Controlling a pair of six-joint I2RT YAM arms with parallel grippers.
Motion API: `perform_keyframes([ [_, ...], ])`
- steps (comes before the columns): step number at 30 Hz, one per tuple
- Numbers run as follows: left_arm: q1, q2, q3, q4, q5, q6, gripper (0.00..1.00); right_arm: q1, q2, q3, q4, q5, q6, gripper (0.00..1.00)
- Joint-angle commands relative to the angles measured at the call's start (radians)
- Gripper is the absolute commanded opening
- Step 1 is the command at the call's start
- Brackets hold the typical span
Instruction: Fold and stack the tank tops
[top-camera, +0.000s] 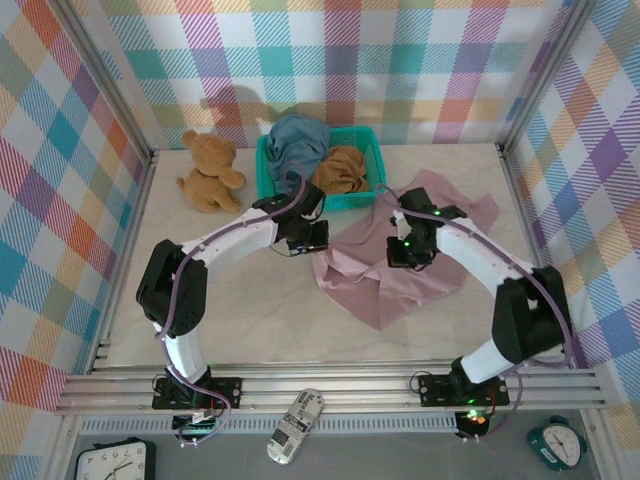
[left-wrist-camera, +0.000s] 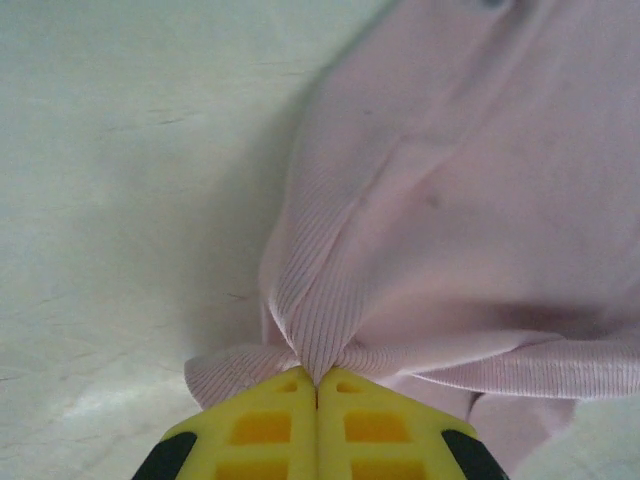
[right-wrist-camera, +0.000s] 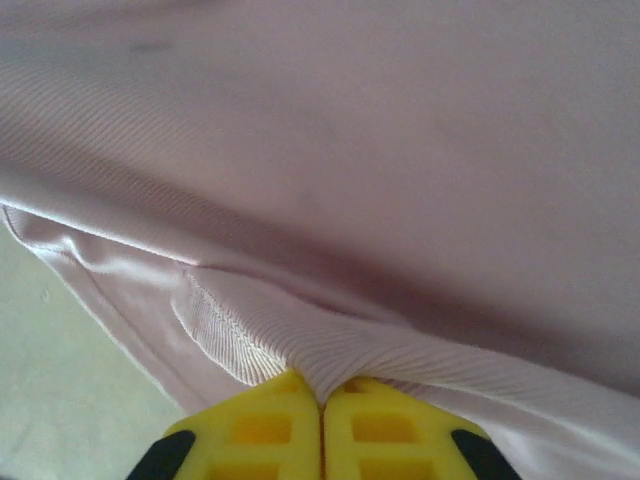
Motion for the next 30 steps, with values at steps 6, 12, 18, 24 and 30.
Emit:
perform_keyframes([
  [6, 0.060, 0.033, -0.030, -0.021, -0.040, 0.000, 0.00, 0.143, -0.086, -0.047, 0.065, 0.135, 0.169, 0.44],
  [12, 0.079, 0.072, -0.005, -0.026, -0.007, 0.022, 0.00, 0.364, -0.115, -0.158, 0.079, 0.303, 0.306, 0.35],
  [18, 0.094, 0.077, -0.012, -0.032, 0.013, 0.047, 0.00, 0.382, 0.046, -0.100, 0.122, 0.414, 0.312, 0.36],
  [24, 0.096, 0.074, -0.022, -0.022, 0.032, 0.047, 0.00, 0.380, 0.130, -0.069, 0.135, 0.453, 0.322, 0.38],
  [30, 0.100, 0.077, -0.029, -0.020, 0.044, 0.057, 0.00, 0.382, 0.179, -0.071, 0.163, 0.409, 0.329, 0.35],
])
